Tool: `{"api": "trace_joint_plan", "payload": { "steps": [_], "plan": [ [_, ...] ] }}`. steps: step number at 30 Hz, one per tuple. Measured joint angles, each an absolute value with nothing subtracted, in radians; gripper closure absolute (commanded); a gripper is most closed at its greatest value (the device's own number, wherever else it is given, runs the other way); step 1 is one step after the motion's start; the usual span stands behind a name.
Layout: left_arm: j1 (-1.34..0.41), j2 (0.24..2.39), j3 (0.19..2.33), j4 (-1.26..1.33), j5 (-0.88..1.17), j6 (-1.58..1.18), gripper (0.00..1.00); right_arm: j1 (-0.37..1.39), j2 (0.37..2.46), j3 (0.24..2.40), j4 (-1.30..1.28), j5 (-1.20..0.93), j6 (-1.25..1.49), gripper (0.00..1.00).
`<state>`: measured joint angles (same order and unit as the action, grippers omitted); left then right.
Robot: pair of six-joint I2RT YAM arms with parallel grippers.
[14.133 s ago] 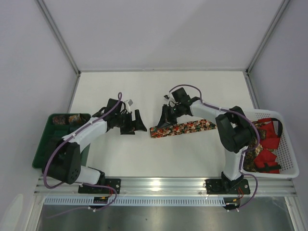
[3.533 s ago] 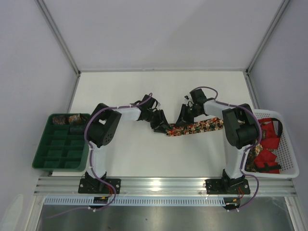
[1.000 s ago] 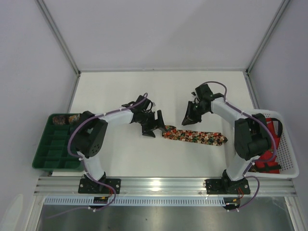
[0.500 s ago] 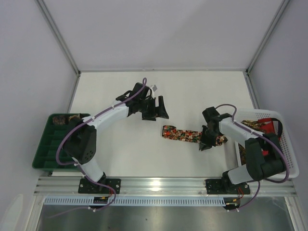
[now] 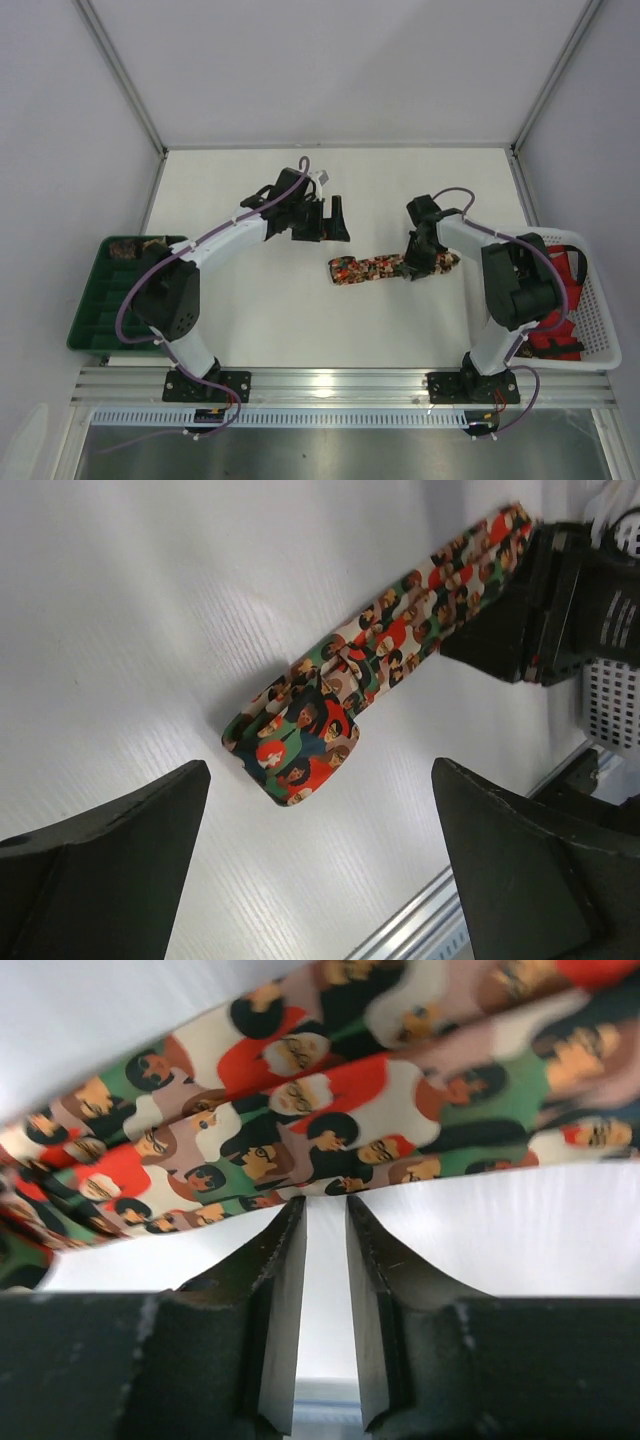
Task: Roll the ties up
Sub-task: Roll the tie
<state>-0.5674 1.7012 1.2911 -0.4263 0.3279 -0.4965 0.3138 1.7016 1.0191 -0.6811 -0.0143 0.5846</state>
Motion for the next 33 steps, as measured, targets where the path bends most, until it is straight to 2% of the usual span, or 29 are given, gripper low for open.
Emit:
{"api": "trace_joint_plan", "payload": {
  "steps": [4,7,8,9,12,14,20,33],
  "plan": [
    [-0.581,1.701,1.291,-0.398,0.304,-0.424,0.0,0.299,1.794,1.125,-0.633,-0.018,0.549,0.66],
    [-0.603,1.706,1.299,-0.392,0.287,-0.361,0.0,0.281,1.805,1.141,-0.608,-0.035,0.523,0.55],
    [-0.612,1.715,1.314,-0.403,0.282,-0.337,0.0,0.276,1.802,1.14,-0.609,-0.042,0.516,0.47],
    [-0.621,1.73,1.338,-0.42,0.279,-0.318,0.0,0.27,1.797,1.137,-0.607,-0.052,0.51,0.43],
    [-0.654,1.805,1.443,-0.482,0.242,-0.26,0.0,0.253,1.747,1.106,-0.609,-0.089,0.485,0.32],
    [-0.674,1.875,1.532,-0.537,0.219,-0.236,0.0,0.246,1.699,1.088,-0.611,-0.113,0.474,0.28],
    [-0.711,2.004,1.641,-0.676,0.183,-0.203,0.0,0.239,1.578,1.043,-0.589,-0.177,0.466,0.27],
    [-0.791,2.052,1.636,-0.729,0.136,-0.103,0.0,0.175,1.486,0.946,-0.556,-0.227,0.465,0.27]
  ]
}}
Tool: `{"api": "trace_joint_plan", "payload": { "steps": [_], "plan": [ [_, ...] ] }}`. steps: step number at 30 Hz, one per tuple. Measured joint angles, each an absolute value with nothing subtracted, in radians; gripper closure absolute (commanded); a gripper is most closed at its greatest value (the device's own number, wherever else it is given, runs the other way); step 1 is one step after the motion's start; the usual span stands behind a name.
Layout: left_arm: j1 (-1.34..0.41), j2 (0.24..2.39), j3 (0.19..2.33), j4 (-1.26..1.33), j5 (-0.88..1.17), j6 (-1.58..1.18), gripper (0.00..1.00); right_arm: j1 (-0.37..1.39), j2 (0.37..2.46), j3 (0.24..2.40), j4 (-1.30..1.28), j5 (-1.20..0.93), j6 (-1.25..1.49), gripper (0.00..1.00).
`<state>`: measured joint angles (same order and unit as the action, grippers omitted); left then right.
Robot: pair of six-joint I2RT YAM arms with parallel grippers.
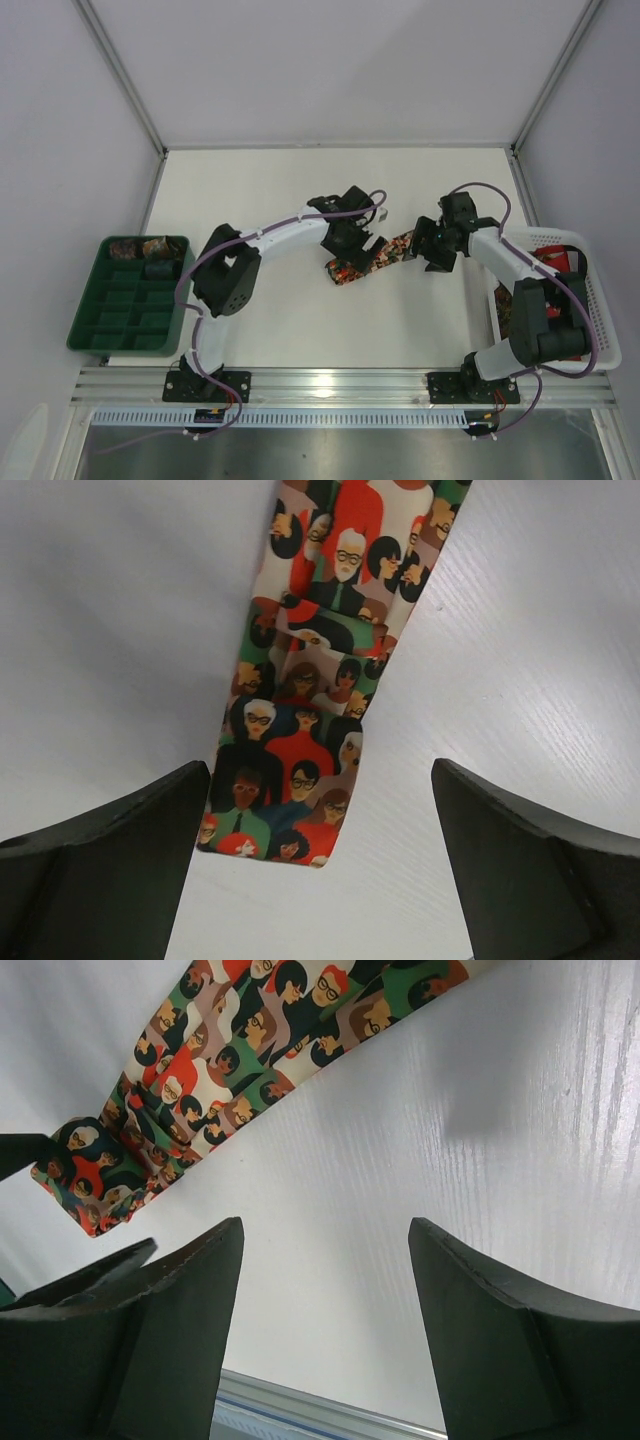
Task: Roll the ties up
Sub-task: Roll the tie
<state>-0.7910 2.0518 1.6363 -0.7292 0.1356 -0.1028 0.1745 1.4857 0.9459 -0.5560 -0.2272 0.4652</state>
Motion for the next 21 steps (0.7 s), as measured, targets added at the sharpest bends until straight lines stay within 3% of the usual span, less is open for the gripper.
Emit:
{"api": "trace_joint_plan", "payload": {
  "steps": [21],
  "plan": [
    [-0.896,2.116,1.597,-0.689,-0.147,-0.022,0.0,0.161,1.454,0.886,-0.54,-0.252,0.458,0.26]
  ]
}}
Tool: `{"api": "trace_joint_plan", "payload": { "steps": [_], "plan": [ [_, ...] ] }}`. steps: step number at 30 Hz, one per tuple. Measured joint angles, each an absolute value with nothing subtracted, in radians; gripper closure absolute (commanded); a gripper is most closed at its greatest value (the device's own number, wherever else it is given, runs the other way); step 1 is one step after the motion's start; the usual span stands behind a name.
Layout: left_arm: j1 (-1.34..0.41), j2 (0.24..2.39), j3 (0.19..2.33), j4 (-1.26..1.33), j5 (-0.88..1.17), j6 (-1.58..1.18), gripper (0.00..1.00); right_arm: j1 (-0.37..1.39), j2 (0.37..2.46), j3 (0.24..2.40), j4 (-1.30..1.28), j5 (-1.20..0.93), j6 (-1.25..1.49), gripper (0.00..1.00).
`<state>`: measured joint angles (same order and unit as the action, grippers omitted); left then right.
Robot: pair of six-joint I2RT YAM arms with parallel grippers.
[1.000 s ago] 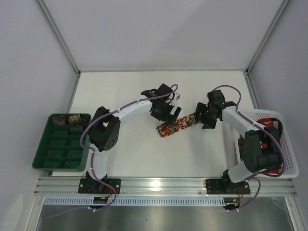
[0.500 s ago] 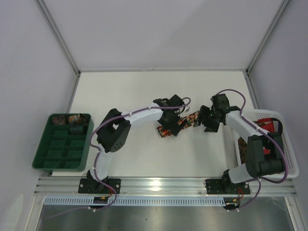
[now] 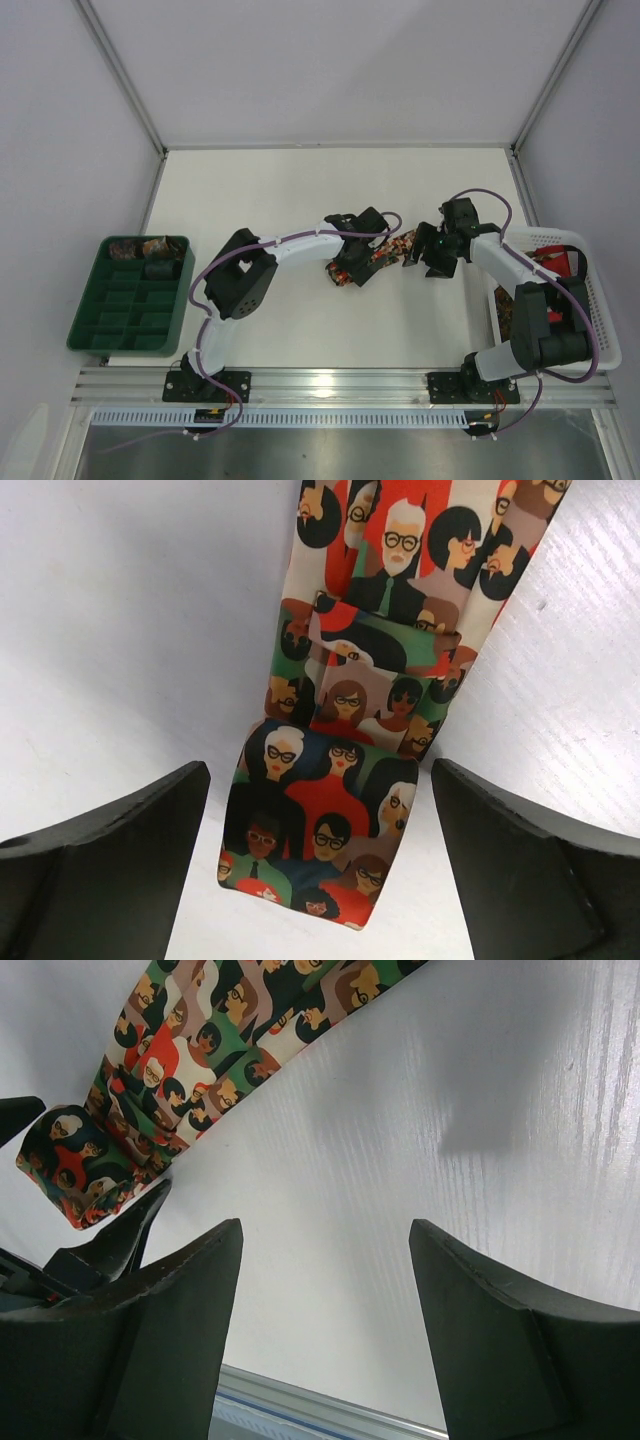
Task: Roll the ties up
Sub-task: Roll the tie
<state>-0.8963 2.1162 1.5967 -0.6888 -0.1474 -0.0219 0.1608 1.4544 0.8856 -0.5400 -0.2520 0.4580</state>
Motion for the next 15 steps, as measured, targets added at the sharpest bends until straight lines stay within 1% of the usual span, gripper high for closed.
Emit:
{"api": "trace_joint_plan", "payload": {
  "steps": [10,11,13,15],
  "plan": [
    [-0.897,2.12,1.599,-0.698,-0.088,0.019,0.01,0.154,1.443,0.879,-0.532,-0.264,0.455,0.26],
    [-0.897,2.121,1.599,-0.698,-0.08,0.02,0.03,0.153,1.441,0.877,-0.528,-0.266,0.455,0.26],
    [-0.897,2.124,1.602,-0.699,-0.069,0.026,0.1,0.153,1.435,0.871,-0.525,-0.27,0.455,0.26],
    [-0.897,2.134,1.615,-0.707,-0.059,0.031,0.14,0.153,1.43,0.866,-0.525,-0.272,0.455,0.26]
  ]
}}
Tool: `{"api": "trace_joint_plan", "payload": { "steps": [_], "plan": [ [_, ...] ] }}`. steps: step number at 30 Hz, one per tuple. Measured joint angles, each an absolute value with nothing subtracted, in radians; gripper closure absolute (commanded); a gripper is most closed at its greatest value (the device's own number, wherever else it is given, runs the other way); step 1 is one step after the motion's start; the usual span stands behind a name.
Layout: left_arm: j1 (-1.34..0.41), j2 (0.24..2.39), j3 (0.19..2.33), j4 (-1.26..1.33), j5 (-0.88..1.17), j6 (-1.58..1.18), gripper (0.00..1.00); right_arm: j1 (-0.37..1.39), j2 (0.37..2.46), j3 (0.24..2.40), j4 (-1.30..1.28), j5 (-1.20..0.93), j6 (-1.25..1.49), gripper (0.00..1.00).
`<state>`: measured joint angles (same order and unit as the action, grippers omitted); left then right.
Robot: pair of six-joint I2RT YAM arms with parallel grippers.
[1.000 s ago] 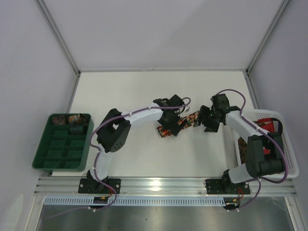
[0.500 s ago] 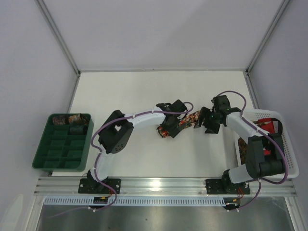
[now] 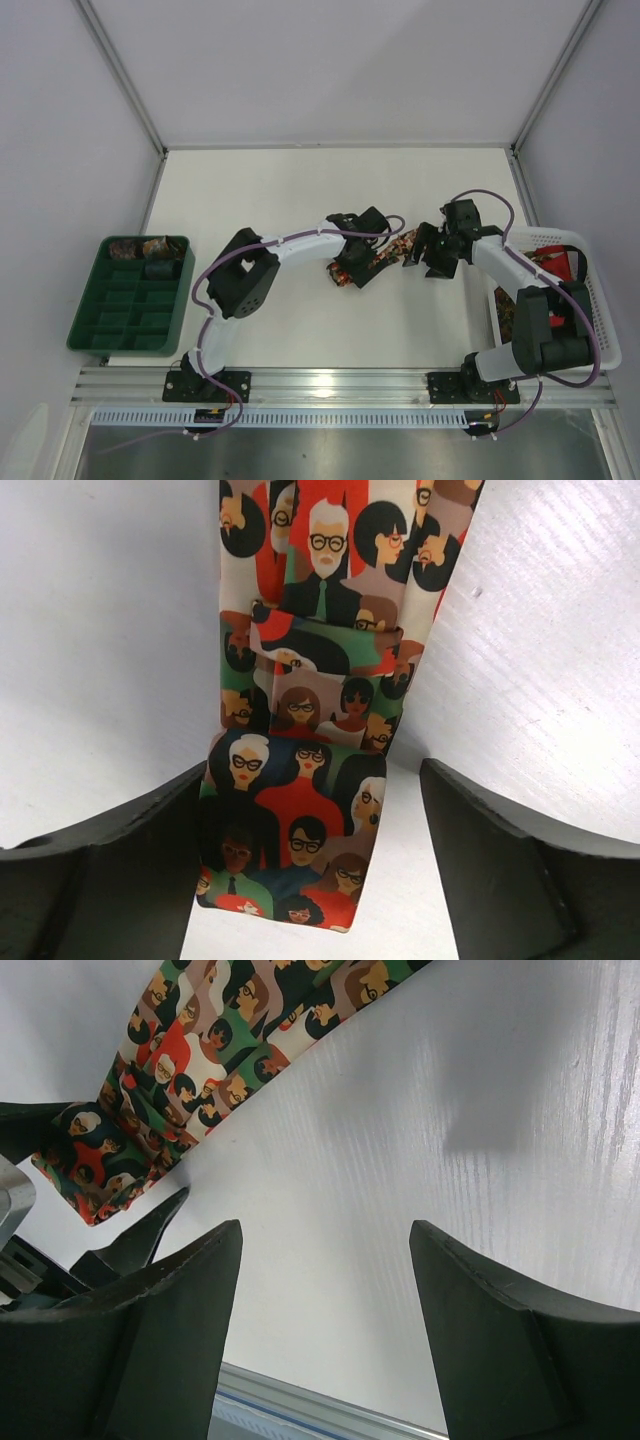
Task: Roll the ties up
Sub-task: Roll the tie
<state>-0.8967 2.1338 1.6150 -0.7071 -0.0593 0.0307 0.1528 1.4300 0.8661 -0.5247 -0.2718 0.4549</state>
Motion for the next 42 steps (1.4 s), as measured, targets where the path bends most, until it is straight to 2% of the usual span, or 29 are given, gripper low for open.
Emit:
{"api": "trace_joint_plan", "payload": {
  "steps": [2,6,10,12,14,19,21,23,26,29,36,42],
  "plan": [
    [-0.897,2.143,1.629,-0.714,-0.052,0.035,0.17,0.152,1.428,0.865,-0.525,-0.272,0.455,0.26],
    [-0.897,2.154,1.643,-0.718,-0.049,0.034,0.32,0.152,1.421,0.864,-0.525,-0.273,0.455,0.26],
    [-0.897,2.155,1.644,-0.715,-0.058,0.033,0.39,0.152,1.417,0.864,-0.524,-0.278,0.455,0.26],
    [-0.897,2.155,1.644,-0.711,-0.072,0.031,0.5,0.152,1.417,0.86,-0.521,-0.279,0.455,0.26],
    [-0.898,2.156,1.644,-0.704,-0.089,0.028,0.51,0.151,1.417,0.854,-0.517,-0.282,0.456,0.26],
    [-0.899,2.152,1.634,-0.685,-0.114,0.028,0.48,0.15,1.417,0.849,-0.516,-0.295,0.456,0.26],
    [-0.899,2.146,1.625,-0.674,-0.121,0.032,0.3,0.15,1.417,0.849,-0.512,-0.299,0.456,0.25],
    [-0.899,2.135,1.612,-0.66,-0.13,0.033,0.17,0.15,1.42,0.849,-0.508,-0.301,0.456,0.25],
    [-0.897,2.127,1.604,-0.656,-0.136,0.034,0.06,0.15,1.43,0.849,-0.503,-0.305,0.456,0.25],
    [-0.897,2.127,1.605,-0.654,-0.136,0.035,0.02,0.15,1.441,0.849,-0.503,-0.306,0.456,0.25],
    [-0.887,2.174,1.68,-0.688,-0.106,0.035,0.07,0.15,1.451,0.849,-0.503,-0.31,0.456,0.25],
    [-0.875,2.193,1.702,-0.69,-0.06,0.033,0.23,0.15,1.451,0.849,-0.503,-0.31,0.456,0.25]
  ]
}}
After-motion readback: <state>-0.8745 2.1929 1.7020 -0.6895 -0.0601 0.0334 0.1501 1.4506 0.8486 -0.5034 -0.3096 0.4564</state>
